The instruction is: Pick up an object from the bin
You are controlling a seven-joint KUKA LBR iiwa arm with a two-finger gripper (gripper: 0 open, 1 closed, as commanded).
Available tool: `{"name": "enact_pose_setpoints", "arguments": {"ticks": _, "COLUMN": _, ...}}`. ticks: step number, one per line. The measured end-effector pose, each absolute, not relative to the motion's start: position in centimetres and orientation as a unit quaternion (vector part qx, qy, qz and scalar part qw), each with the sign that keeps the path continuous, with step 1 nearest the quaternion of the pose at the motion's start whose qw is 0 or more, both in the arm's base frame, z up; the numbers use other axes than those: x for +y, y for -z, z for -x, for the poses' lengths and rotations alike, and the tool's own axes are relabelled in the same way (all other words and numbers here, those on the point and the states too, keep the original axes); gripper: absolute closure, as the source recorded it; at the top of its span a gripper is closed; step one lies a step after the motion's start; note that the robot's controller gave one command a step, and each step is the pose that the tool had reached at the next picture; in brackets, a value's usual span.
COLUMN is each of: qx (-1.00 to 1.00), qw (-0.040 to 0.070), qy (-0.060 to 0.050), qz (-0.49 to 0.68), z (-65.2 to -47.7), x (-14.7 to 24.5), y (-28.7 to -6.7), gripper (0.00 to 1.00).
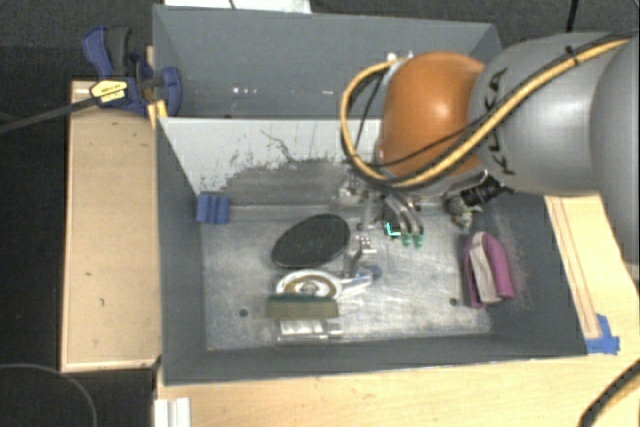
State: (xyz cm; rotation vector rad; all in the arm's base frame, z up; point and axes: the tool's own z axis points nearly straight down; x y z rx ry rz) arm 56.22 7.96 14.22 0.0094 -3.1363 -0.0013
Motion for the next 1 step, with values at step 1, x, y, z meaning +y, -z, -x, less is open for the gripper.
{"name": "enact_pose_setpoints", "arguments": {"ticks": 1, "qx": -0.999, "qw": -0.004, "qy": 0.001, "qz": -0.054, "z": -57.84, "x": 13.54, "y": -7.03, "gripper": 0.00}}
